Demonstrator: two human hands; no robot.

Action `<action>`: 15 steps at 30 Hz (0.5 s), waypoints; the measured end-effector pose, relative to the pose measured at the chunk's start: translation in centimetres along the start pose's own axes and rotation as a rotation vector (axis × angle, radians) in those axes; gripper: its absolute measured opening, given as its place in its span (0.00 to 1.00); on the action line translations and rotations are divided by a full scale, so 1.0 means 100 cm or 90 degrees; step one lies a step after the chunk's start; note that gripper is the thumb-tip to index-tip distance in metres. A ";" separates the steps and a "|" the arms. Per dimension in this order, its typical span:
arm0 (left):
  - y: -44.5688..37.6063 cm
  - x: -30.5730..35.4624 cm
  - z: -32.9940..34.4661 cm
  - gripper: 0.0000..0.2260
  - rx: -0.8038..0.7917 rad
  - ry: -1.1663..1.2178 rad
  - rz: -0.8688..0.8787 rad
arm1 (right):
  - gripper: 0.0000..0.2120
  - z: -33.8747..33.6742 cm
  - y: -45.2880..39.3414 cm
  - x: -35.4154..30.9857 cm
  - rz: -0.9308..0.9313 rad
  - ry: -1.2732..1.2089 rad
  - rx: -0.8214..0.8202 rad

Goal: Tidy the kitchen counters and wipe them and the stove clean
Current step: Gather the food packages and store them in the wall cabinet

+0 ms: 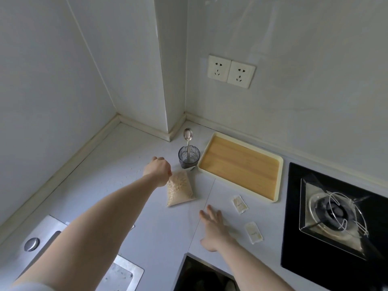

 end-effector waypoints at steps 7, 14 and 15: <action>0.051 0.006 -0.012 0.07 0.112 0.098 0.054 | 0.40 -0.021 0.006 0.008 -0.019 -0.063 -0.024; 0.119 0.004 -0.025 0.06 0.035 0.051 0.119 | 0.39 -0.038 0.040 -0.009 0.000 -0.229 0.022; 0.128 0.007 -0.027 0.06 0.033 0.036 0.131 | 0.40 -0.041 0.047 -0.013 -0.015 -0.243 0.046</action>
Point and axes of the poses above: each hand's wrist, its own y-axis away from the middle knuckle, its own z-axis out of the palm, x = y × z, the point moved 2 cm from there along -y, towards the middle knuckle, and after that the axes turned 5 degrees about -x, right-handed, at the moved point
